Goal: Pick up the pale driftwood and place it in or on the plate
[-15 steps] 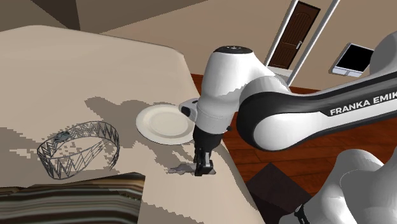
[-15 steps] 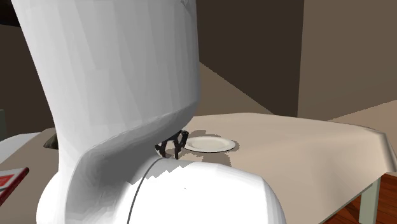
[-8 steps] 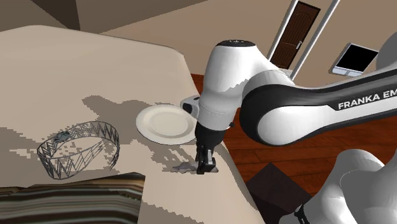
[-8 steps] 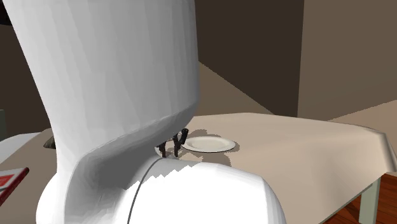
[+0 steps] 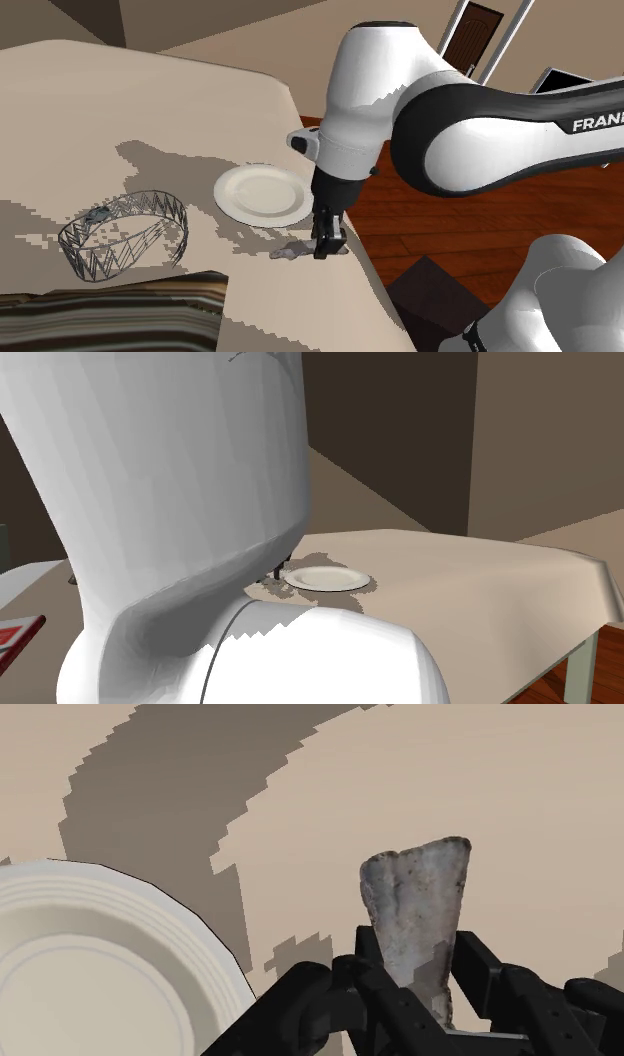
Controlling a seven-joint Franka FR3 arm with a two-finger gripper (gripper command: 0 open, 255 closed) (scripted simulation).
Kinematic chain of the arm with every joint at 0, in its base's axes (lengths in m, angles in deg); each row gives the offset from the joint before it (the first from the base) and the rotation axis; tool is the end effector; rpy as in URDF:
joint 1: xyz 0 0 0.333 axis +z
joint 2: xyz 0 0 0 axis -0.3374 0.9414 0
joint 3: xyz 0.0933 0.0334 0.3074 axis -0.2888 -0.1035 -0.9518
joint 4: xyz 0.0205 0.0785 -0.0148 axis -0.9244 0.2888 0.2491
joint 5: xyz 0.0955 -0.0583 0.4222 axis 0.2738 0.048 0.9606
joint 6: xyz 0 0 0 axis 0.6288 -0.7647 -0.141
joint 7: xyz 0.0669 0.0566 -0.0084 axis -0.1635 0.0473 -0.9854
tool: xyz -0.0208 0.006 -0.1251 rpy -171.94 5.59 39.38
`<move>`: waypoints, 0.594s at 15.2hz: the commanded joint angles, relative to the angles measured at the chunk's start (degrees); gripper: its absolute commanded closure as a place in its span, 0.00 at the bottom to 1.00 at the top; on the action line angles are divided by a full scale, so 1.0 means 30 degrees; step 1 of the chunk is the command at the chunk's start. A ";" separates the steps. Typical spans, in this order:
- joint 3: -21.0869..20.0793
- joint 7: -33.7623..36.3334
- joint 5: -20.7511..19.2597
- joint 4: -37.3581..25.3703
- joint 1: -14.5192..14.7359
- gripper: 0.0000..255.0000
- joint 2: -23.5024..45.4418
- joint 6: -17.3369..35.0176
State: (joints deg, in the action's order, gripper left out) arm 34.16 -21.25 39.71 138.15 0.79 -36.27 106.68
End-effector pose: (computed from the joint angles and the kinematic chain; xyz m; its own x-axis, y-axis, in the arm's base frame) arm 0.3614 0.3225 0.4098 0.5431 0.8388 -0.0374 0.8393 -0.5437 -0.0062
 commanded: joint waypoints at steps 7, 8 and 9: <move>0.0488 -0.0534 -0.0451 -0.1932 -0.0443 1.00 0.0587 -0.1403; 0.0648 -0.0760 -0.0678 -0.2424 -0.0646 1.00 0.1107 -0.1401; 0.0802 -0.0980 -0.0899 -0.2937 -0.0842 1.00 0.1635 -0.1412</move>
State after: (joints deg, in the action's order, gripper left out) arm 36.11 -23.48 37.60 130.26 -1.20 -32.72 102.09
